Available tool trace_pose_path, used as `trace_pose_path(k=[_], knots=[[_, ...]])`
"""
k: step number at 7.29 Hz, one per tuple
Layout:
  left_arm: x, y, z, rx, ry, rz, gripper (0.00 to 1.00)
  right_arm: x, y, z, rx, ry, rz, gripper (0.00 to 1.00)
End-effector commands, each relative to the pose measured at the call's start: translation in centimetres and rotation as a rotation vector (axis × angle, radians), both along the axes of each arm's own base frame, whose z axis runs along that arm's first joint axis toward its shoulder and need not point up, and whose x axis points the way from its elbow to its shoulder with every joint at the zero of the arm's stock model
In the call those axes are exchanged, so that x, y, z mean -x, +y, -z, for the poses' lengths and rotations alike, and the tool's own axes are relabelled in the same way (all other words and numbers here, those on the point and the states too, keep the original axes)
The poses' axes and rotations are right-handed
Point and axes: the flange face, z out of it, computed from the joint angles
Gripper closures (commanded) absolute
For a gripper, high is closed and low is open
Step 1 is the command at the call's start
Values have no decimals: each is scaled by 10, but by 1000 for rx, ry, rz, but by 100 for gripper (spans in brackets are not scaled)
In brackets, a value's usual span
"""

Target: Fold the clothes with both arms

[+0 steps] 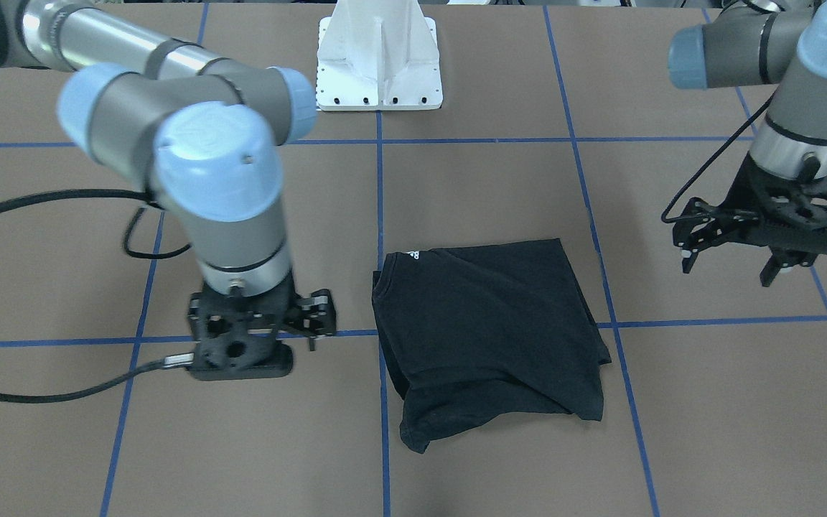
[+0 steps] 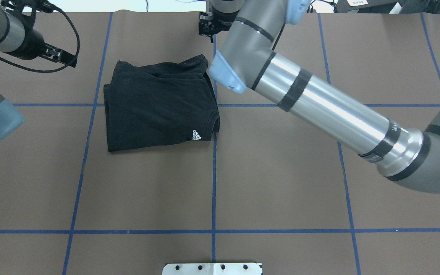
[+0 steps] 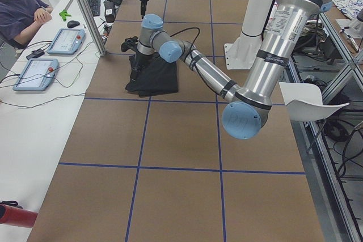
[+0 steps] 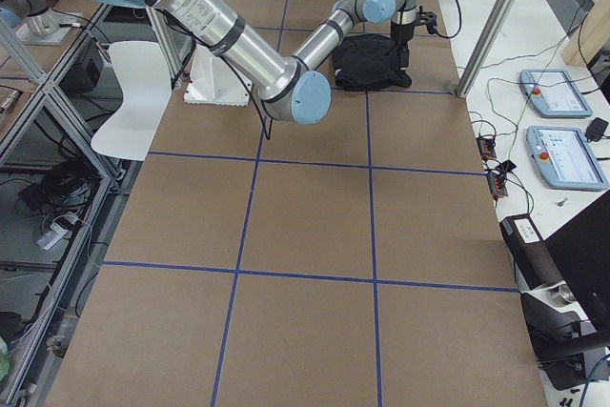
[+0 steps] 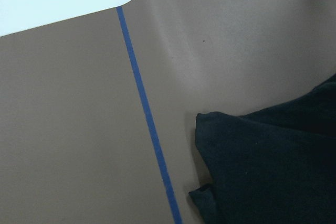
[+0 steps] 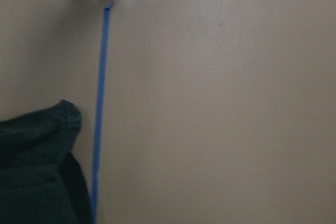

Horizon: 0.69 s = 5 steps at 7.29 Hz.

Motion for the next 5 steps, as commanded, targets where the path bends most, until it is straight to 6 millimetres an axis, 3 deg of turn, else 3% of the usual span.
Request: trace_pose_path(k=[1,2,3,4,5], knots=[[98,-20,-60,311,71,55,0,-140,12,-125,-39,1,121,0],[140,-18,-69,282,72,53,0,-201,28,-192,-15,4,143,0],[168,-5,-111,263,35,-3,0,-253,43,-244,-34,32,187,0],[197,9,-140,230,4,-60,0,-325,59,-292,-54,21,224,0],[240,37,-181,196,-10,-111,0,-384,92,-347,-56,-15,245,0]])
